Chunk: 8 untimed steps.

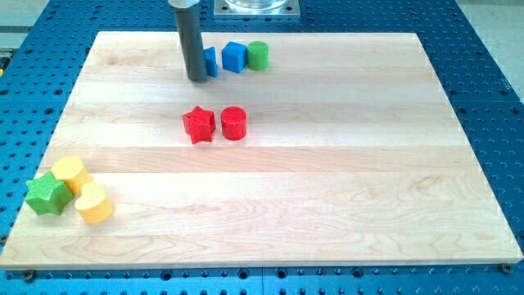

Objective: Place the arm at the bottom left of the green star

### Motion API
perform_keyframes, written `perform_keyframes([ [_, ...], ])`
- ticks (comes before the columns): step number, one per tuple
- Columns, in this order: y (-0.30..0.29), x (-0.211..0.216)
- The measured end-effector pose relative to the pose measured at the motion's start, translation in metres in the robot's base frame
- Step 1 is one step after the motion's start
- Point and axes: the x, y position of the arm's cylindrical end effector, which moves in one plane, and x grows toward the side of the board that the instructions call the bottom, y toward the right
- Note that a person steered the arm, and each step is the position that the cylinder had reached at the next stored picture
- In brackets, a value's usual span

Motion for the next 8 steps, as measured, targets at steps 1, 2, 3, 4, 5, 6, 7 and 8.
perform_keyframes([
  [1,0.02,-0.008],
  [2,0.023,-0.014],
  [3,0.004,-0.007],
  [4,-0.071,0.023],
  [5,-0.14,0.038],
  [6,-0.195,0.062],
  [7,-0.211,0.076],
  [8,-0.21,0.147],
])
